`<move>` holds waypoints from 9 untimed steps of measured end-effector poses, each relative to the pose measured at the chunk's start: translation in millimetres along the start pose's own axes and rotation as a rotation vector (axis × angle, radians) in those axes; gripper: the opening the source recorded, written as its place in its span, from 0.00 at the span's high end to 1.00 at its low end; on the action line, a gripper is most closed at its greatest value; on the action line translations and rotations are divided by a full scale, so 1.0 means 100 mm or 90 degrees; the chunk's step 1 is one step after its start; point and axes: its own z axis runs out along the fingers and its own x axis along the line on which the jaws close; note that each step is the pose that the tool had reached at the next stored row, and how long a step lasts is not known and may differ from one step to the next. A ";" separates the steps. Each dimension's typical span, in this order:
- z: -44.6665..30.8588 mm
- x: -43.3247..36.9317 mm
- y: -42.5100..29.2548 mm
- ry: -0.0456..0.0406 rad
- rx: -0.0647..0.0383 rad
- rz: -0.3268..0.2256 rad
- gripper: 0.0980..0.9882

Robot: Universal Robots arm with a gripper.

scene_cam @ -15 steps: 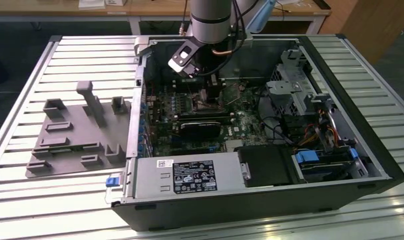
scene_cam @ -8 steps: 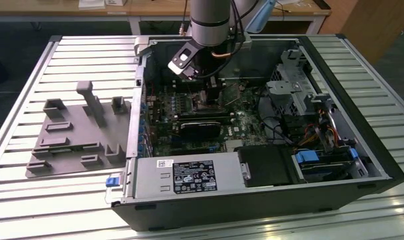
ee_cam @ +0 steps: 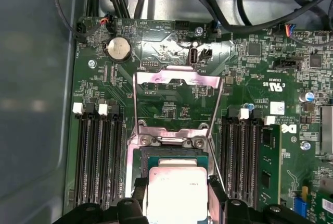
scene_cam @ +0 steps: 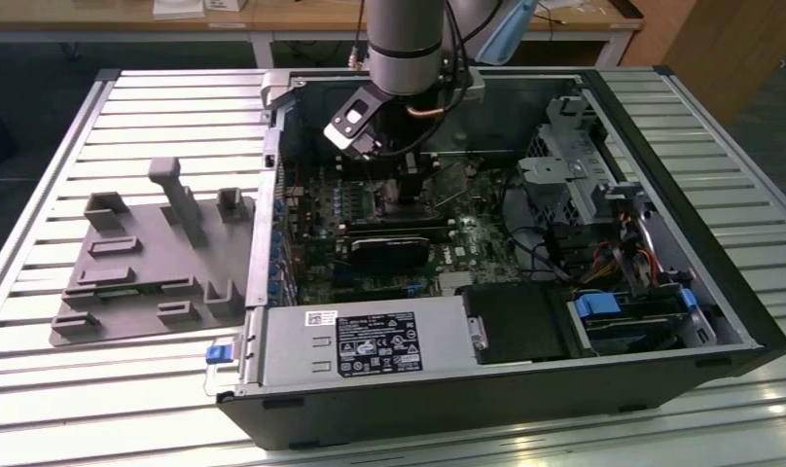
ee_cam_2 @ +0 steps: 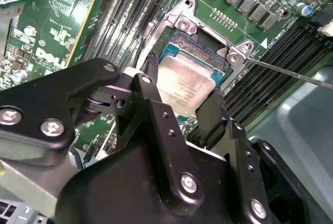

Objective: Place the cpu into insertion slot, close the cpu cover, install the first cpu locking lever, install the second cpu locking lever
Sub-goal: 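Place the cpu into insertion slot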

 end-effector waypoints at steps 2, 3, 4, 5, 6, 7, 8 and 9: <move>0.011 0.004 -0.001 -0.0002 0.000 0.003 0.50; 0.017 0.005 -0.001 -0.0004 0.000 0.006 0.50; 0.023 0.006 -0.001 -0.0006 0.000 0.009 0.50; 0.029 0.007 -0.002 -0.0008 0.000 0.012 0.50; 0.036 0.008 -0.002 -0.0009 0.000 0.014 0.50; 0.045 0.010 -0.003 -0.0010 0.000 0.015 0.50; 0.055 0.012 -0.004 -0.0010 0.000 0.016 0.50; 0.066 0.014 -0.004 -0.0010 0.000 0.016 0.50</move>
